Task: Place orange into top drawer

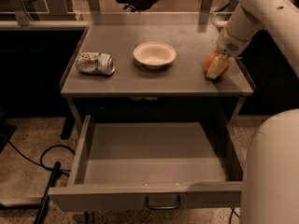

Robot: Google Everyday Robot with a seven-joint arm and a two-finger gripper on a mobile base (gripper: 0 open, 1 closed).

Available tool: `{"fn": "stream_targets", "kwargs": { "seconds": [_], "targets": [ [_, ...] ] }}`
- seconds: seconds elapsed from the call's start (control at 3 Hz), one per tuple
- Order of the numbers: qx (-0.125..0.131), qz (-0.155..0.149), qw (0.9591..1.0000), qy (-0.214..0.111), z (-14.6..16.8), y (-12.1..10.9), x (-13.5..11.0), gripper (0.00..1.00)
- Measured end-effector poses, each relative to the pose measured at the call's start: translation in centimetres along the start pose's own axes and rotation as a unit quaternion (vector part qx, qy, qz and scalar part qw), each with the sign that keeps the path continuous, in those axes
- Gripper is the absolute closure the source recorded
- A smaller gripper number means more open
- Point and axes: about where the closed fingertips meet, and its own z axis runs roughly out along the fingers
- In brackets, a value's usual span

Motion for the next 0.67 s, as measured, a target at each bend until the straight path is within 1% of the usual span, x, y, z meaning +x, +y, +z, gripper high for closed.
{"fn": "stream_targets", "kwargs": {
  "seconds": [0.33, 0.67],
  "targets": [
    [0.001, 0.000, 1.0000, -0.002, 0.0, -0.1, -0.2, 1.00],
    [0.015, 0.007, 0.9998, -0.008, -1.9, 0.3, -0.6, 1.00]
  ]
}}
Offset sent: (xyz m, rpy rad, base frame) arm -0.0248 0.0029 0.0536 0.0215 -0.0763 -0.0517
